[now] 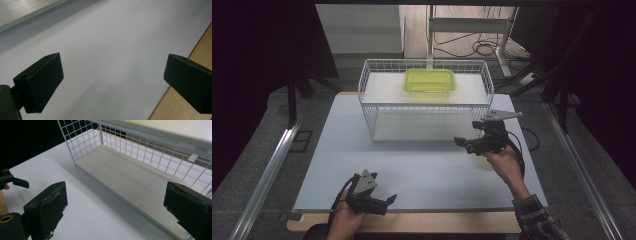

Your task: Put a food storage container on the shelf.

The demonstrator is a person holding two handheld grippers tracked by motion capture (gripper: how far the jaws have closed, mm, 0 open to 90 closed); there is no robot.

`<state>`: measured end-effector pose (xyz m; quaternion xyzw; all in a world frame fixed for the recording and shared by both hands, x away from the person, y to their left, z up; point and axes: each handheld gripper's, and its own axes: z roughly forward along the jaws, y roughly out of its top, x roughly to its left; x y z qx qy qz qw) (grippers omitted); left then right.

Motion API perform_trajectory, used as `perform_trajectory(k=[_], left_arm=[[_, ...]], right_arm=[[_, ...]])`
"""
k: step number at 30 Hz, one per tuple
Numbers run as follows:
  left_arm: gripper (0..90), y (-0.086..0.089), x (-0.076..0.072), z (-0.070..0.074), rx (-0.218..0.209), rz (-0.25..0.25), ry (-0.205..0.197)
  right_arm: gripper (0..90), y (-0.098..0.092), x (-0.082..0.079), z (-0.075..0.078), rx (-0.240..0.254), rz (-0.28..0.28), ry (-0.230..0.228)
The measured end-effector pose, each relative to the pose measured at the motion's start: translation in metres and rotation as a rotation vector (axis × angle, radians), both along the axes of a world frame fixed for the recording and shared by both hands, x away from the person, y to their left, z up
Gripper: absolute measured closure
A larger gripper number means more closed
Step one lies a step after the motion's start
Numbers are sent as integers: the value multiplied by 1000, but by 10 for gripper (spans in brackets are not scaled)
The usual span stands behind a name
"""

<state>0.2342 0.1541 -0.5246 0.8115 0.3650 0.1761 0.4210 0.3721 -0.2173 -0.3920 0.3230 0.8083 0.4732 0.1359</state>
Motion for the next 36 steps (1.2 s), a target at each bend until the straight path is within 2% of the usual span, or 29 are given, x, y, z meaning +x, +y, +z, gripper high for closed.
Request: perform_trajectory(k=[8, 11, 18, 22, 26, 32, 36], left_arm=[[23, -1, 0, -1, 4, -1, 2], [23, -1, 0, -1, 1, 1, 4], [23, -1, 0, -1, 7, 2, 3], [23, -1, 0, -1, 5, 1, 3], [23, -1, 0, -1, 5, 1, 5], [23, -2, 0, -1, 9, 1, 5], [24, -2, 0, -1, 16, -2, 6]], right_arm=[[50, -8, -12, -18, 16, 14, -4], [51, -10, -18, -25, 2, 9, -3], [52, -17, -28, -34, 14, -10, -2], [73, -21, -35, -44, 2, -28, -11], [75, -22, -40, -52, -12, -25, -7], [75, -21, -51, -70, -62, -10, -6], [75, -21, -55, -75, -67, -11, -5]])
